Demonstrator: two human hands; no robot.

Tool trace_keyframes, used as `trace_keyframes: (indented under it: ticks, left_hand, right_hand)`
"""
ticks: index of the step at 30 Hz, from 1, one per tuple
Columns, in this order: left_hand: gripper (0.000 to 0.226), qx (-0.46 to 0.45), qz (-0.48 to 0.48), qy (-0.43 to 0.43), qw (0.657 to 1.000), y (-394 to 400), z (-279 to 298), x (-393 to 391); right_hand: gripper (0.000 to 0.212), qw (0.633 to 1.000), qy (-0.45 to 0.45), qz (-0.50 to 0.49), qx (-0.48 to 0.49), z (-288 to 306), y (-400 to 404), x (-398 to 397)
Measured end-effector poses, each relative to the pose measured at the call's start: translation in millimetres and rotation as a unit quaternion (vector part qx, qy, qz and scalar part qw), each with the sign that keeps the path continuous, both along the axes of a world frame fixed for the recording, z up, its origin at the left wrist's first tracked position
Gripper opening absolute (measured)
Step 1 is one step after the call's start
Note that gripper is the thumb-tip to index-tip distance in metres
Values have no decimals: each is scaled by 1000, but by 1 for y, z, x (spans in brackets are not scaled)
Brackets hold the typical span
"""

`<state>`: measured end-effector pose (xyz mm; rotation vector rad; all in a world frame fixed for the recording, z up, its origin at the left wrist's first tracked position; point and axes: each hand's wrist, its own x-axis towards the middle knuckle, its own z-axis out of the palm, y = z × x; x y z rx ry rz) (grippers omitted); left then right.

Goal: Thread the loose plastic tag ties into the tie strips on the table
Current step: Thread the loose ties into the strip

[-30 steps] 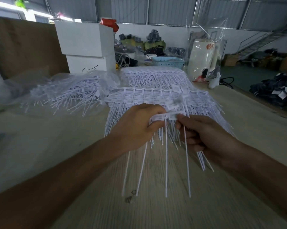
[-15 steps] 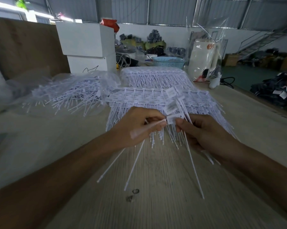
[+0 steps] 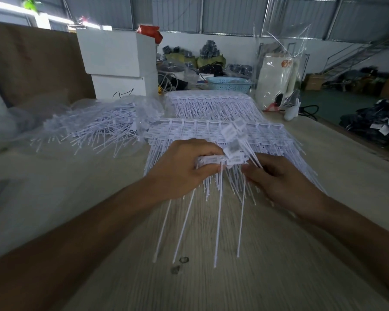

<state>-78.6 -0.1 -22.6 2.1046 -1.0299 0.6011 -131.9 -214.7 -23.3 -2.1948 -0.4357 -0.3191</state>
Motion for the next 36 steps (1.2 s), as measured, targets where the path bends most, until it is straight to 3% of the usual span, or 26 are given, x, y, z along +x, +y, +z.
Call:
trace_keyframes:
  ticks: [2,7,10,12,15,22,28,32,36]
  left_hand:
    - [25,16,-14,-5,1000,0,0,-1]
    - [26,24,-35,-26,999,-3,0,-5]
    - [26,31,-46,-30,998,-2,0,-6]
    - [26,39,-49,-33,997,-1,0,-6]
    - [26,43,-31,-23,998,0,0,-5]
    - [41,59,2,-18,998,3,-3,-2]
    - [42,26,29,-1,999,1,-3,2]
    - [37,4,-3,4,1000,1,-2,1]
    - [39,29,6,23,999,3,-4,1]
  right_hand:
    - [31,997,-47,-33,-53,-1,-5,3]
    - [34,993,-46,-63,-83,-2,-9,7]
    - [39,991,-33,-128,-28,2,-19,14]
    - [37,985,4,-163,61,7,-33,18]
    - [34,974,58,-140,168,7,-45,21]
    - [32,981,97,-33,165,-4,-25,17]
    - [29,974,108,-22,197,-3,-20,16]
    - [33,970,127,-9,206,-4,-14,12]
    - [36,979,116,2,169,-2,-8,8]
